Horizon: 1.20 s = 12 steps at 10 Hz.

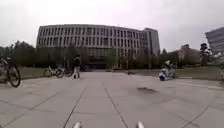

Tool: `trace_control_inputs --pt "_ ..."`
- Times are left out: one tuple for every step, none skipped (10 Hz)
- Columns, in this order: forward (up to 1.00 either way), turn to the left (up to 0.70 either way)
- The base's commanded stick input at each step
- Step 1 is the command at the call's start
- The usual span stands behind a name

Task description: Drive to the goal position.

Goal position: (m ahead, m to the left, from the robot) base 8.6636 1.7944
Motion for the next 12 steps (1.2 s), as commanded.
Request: trace_control_inputs --pt "0.5 0.0" --pt "0.5 0.0" --pt "0.5 0.0" --pt "0.5 0.0" --pt "0.5 0.0" --pt "0.5 0.0" --pt "0.5 0.0" --pt "0.5 0.0" --pt "0.5 0.0" --pt "0.5 0.0" --pt "0.5 0.0" --pt "0.5 0.0"
